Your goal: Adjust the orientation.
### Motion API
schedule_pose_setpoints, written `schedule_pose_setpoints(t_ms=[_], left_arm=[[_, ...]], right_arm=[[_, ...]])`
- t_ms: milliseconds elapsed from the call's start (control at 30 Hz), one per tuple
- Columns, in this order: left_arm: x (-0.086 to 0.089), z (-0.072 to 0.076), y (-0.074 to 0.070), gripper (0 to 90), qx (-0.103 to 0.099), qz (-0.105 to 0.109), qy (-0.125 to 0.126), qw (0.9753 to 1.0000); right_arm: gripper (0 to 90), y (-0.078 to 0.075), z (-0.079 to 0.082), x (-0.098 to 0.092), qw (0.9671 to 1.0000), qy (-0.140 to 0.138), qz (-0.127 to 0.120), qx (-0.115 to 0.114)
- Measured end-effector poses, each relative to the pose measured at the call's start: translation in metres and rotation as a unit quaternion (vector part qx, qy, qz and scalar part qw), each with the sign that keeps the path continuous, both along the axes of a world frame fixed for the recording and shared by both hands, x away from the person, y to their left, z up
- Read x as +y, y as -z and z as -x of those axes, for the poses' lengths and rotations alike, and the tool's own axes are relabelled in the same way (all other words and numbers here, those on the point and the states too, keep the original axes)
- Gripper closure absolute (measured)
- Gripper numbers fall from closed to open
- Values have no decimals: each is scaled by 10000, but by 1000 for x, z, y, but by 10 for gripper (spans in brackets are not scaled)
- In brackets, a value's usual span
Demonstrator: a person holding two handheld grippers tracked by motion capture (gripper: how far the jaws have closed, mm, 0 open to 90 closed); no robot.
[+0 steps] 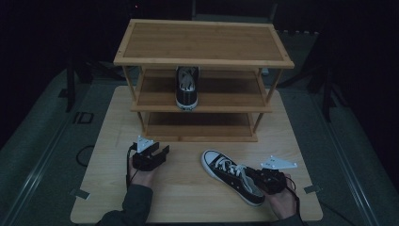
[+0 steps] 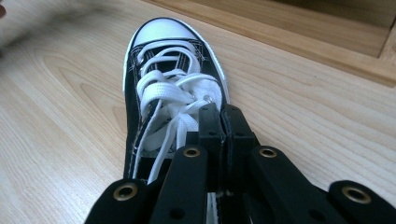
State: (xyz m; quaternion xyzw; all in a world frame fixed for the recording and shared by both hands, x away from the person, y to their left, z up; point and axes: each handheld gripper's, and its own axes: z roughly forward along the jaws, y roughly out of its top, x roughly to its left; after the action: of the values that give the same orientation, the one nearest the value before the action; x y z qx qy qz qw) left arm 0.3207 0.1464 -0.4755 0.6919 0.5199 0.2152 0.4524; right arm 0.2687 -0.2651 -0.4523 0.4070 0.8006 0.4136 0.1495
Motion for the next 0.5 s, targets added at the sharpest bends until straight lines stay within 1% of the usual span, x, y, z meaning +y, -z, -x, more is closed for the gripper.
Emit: schedule_pose_setpoints(t_ms=[67, 267, 367, 433, 500], left_arm=[[0, 0, 0, 533, 6, 3, -2, 10000], [-1, -1, 1, 533, 31, -9, 8, 10000], [-2, -1, 1, 533, 40, -18, 12, 10000], [-2, -1, 1, 533, 39, -25, 18, 10000], [-2, -1, 1, 533, 41, -20, 13, 10000]], right_arm=[[880, 0, 0, 0, 10000, -4, -34, 20], [880, 0, -1, 0, 10000, -59, 6, 34], [875, -1, -1, 1, 9999, -127, 67, 45], [865, -1, -1, 3, 9997, -201, 154, 66], [850, -2, 0, 4, 9994, -209, 258, 11]])
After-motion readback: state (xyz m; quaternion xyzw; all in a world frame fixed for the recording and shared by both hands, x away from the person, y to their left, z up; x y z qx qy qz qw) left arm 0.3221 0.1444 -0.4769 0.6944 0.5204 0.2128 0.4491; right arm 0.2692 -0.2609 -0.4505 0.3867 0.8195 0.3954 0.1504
